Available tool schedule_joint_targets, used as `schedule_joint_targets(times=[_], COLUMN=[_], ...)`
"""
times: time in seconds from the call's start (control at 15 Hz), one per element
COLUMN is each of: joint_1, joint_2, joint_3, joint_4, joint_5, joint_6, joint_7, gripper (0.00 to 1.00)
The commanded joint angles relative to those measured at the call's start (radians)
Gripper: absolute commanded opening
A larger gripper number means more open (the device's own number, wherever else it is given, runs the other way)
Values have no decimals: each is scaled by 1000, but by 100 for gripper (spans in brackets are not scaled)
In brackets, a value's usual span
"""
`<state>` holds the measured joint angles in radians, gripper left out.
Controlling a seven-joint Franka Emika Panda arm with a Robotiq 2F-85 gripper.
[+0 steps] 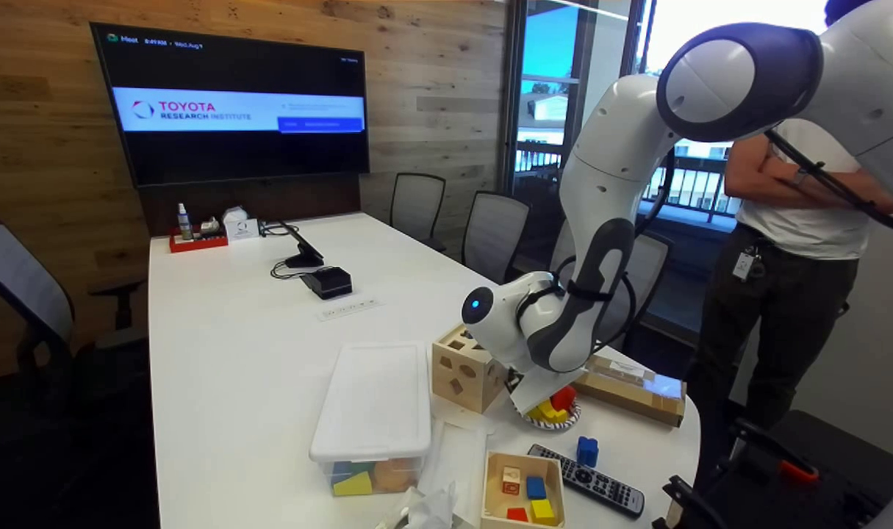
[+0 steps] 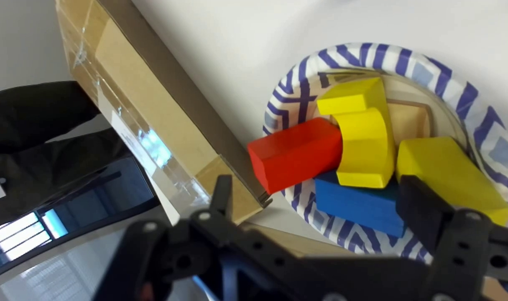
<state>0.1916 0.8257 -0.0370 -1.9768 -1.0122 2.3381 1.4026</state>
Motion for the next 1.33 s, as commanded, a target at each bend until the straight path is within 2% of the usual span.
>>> schedule_joint_targets(times=[0.0,0.2,0.47,0.73,0.87,1.0,1.07,1.27], joint_1=[4,7,0,0,4,13,20,32], joint_2=[13,7,62,21,88,235,89,140], joint_3=[5,-5,14,-3,-9,-3,-22,-22], joint_4=[28,11,94,85,142,255,131,191], joint_5=[39,24,107,145,161,196,176,190], joint_6=[-32,-1,-70,-42,-42,-64,-32,-72], joint_7=[-21,-6,-68,-78,-76,-96,-74,-88], gripper=[100,100,100,100,100,100,100,100])
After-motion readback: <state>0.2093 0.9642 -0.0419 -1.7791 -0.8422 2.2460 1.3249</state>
